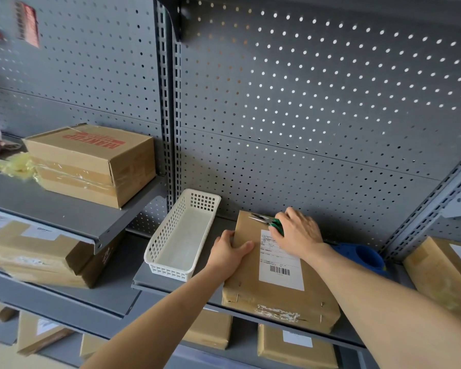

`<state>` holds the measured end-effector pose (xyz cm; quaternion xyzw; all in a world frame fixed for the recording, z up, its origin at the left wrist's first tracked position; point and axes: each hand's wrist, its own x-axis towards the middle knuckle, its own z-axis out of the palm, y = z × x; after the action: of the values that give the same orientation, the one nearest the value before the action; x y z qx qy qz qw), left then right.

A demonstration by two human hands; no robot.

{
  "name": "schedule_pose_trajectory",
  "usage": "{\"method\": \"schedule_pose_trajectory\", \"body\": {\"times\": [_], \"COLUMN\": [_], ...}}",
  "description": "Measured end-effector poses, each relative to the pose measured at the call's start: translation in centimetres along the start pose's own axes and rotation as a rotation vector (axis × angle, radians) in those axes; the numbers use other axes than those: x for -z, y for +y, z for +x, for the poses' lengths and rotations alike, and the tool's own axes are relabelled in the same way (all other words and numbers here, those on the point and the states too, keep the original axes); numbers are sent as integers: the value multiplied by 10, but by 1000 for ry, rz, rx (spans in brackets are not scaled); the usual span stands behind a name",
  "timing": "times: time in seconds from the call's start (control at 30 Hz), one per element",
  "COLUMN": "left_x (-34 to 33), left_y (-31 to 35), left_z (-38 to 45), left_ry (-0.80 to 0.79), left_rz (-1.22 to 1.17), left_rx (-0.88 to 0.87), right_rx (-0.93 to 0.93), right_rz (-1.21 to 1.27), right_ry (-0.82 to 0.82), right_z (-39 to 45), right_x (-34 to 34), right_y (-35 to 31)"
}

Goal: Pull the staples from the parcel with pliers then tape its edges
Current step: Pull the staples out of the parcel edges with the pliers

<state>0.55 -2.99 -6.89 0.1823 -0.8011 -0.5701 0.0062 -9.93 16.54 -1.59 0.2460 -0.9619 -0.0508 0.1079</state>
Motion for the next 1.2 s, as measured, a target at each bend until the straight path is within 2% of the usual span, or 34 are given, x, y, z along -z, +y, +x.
{"method": "schedule_pose_trajectory", "body": {"times": [0.57, 0.87, 1.0, 1.2], "left_x": [1, 4, 14, 13], "left_y": [3, 8, 2, 1], "left_z": [-6, -10, -17, -26], "left_ry": [6, -31, -88, -46], "left_rz": [-31, 46, -70, -124], "left_rx": [12, 1, 44, 2], "right_rx": [34, 10, 11, 22], "right_rz": [12, 33, 29, 30], "right_ry": [-16, 9, 34, 68], "right_z": [5, 1, 0, -1], "right_x": [-2, 0, 0, -2], "right_y": [-2, -6, -7, -6]}}
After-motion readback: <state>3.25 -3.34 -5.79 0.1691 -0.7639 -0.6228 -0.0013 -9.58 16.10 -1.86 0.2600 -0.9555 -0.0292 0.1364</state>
